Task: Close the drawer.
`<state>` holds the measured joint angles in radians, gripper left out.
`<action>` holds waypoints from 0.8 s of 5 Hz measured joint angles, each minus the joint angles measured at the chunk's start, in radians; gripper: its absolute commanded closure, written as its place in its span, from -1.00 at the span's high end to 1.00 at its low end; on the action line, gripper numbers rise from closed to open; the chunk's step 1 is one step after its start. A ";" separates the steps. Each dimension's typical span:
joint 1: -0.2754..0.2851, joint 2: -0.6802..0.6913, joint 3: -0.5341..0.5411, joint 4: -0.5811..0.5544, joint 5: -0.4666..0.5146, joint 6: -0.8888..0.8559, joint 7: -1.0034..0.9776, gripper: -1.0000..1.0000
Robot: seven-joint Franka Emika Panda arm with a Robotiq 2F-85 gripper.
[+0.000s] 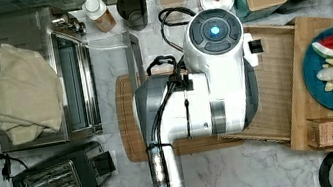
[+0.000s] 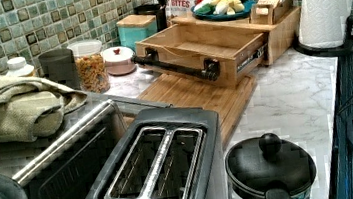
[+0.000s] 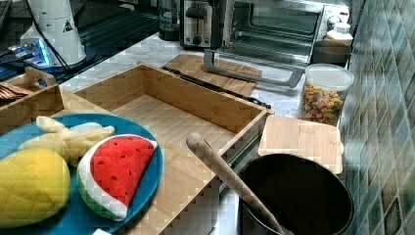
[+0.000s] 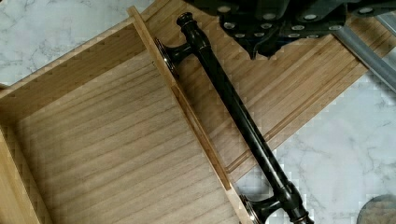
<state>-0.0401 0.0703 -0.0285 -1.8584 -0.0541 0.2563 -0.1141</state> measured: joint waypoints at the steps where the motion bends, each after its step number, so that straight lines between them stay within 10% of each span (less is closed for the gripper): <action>1: 0.000 0.006 0.000 -0.002 0.000 0.008 0.000 -1.00; 4: -0.004 0.062 0.006 -0.041 -0.019 0.164 -0.098 -1.00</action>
<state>-0.0446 0.1324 -0.0226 -1.8994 -0.0735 0.4207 -0.2125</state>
